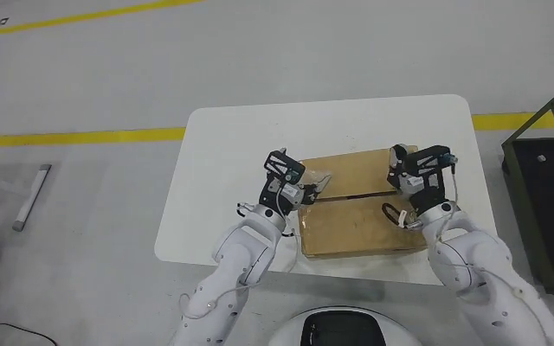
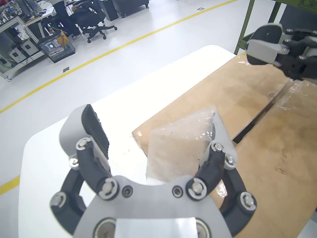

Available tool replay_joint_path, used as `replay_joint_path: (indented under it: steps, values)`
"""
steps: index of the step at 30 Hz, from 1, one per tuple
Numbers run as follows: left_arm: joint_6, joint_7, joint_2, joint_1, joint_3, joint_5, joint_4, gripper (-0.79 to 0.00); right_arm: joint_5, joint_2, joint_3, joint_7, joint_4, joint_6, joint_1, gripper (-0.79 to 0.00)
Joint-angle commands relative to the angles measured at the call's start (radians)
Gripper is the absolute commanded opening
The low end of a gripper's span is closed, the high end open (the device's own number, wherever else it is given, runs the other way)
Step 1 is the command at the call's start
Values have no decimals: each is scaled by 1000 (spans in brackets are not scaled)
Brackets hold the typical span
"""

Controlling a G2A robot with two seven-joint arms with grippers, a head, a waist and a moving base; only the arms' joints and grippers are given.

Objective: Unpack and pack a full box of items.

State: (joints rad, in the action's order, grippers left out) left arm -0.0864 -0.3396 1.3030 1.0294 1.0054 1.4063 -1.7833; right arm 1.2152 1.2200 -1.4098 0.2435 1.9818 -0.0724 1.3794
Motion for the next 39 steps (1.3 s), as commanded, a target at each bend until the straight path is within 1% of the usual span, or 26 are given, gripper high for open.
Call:
replay_joint_path:
  steps: [1,7,11,16,19,20,21,22,23,24,26,27,28,32,34,35,36,37,38,39]
  values:
    - [-5,-8,5,-15,-18,9,6,0,-6,-3,-43,6,16,-3,21,-785]
    - [-9,-28,25,-60,-84,14,34,0,-49,-9,-178,0,55,-24,110,-785]
    - [8,-47,43,-99,-131,22,65,0,-84,-11,-262,-7,79,-26,177,-785]
    - [32,-63,65,-144,-178,28,101,0,-134,-10,-317,-15,105,-18,232,-785]
    - [49,-73,75,-162,-188,32,112,0,-221,-7,-339,-19,129,6,257,-779]
    - [58,-85,78,-164,-184,27,109,0,-283,-5,-346,-16,138,20,266,-733]
    - [60,-92,79,-165,-182,26,106,0,-318,-4,-350,-12,141,30,268,-705]
    - [64,-106,79,-165,-174,29,99,0,-377,-4,-355,4,147,61,271,-622]
    - [69,-121,79,-161,-165,28,90,0,-423,-4,-367,15,150,90,271,-502]
    - [74,-141,78,-156,-153,26,77,0,-489,-4,-375,27,153,120,271,-474]
    - [74,-181,74,-141,-122,26,47,0,-594,-7,-392,96,149,195,270,-403]
    - [79,-206,71,-129,-101,25,32,0,-648,-9,-399,130,150,238,264,-388]
    - [81,-232,68,-115,-82,17,14,0,-693,-12,-407,166,145,275,259,-397]
    - [66,-336,52,-49,7,0,-78,0,-868,-26,-405,367,120,429,235,-385]
    - [45,-379,42,-5,57,1,-134,0,-922,-35,-398,467,105,487,216,-320]
    - [36,-395,38,15,78,1,-155,0,-944,-39,-383,515,104,511,209,-259]
    - [31,-403,35,28,91,-1,-169,0,-956,-41,-376,545,101,525,204,-234]
    - [24,-415,32,47,110,-4,-188,0,-948,-46,-363,601,102,551,197,-191]
    - [12,-427,27,69,131,-2,-211,0,-933,-52,-349,656,101,576,186,-105]
    - [9,-431,26,81,142,-2,-221,0,-924,-54,-341,676,100,586,181,-62]
